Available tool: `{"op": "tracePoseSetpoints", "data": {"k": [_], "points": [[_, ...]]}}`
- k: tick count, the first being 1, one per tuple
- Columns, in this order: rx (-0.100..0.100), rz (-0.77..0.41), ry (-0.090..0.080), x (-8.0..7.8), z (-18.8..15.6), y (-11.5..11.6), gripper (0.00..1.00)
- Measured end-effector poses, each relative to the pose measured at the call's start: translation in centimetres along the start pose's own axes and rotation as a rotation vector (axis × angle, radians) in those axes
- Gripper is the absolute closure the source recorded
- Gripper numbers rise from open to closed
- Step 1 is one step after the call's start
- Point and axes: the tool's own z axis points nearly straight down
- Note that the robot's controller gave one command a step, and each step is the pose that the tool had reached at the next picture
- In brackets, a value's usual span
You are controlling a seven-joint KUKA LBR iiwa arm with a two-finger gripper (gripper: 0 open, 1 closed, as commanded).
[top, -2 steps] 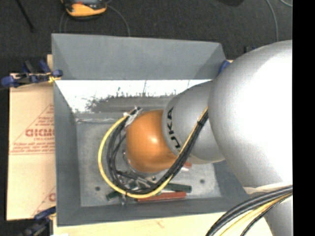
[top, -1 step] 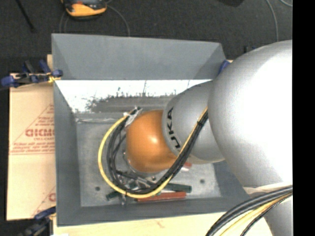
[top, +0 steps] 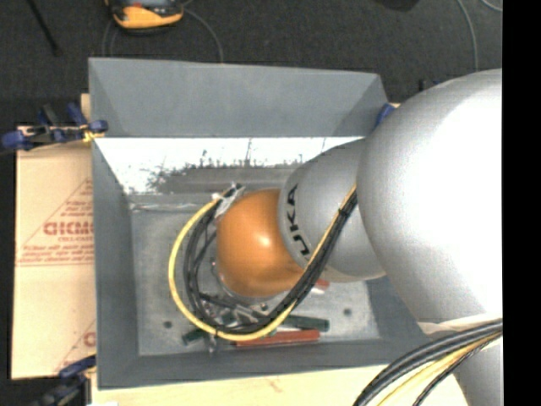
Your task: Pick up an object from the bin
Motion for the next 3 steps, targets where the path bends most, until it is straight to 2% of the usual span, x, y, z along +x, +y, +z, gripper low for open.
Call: {"op": "tracePoseSetpoints", "data": {"k": [3], "points": [[0.000,0.003,0.000,0.00,0.00,-0.01,1.00]]}}
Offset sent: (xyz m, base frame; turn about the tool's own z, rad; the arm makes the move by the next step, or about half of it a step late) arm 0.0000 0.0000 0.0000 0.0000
